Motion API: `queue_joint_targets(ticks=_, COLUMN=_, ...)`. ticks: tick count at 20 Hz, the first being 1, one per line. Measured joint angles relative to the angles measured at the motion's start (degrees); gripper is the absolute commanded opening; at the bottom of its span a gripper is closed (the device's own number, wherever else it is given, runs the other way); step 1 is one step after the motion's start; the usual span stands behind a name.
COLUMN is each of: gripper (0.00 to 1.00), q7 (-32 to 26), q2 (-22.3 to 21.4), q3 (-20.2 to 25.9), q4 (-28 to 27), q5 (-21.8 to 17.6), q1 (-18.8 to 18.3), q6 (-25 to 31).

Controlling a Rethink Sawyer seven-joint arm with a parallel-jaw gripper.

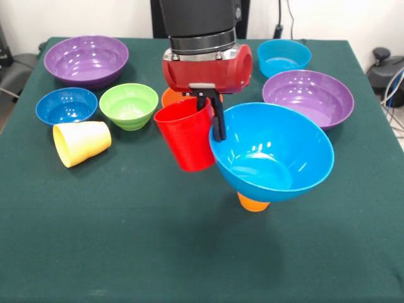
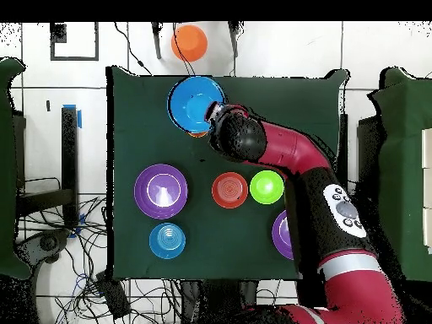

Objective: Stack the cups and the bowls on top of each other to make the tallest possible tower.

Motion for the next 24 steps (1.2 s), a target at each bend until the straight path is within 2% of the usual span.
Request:
queue_joint_targets(ticks=6, gripper=0.00, q7=0.0, q2=-0.1, q3=-0.8, q4=-0.1, q5=-1.1, q1=1.5, q6=0.0)
queue_joint_targets(ticks=24, gripper=0.00, q7=0.0, q2=-0.1, q3=-1.0, q4=-1.5, q5=-1.4, q1=1.8, q6=0.0)
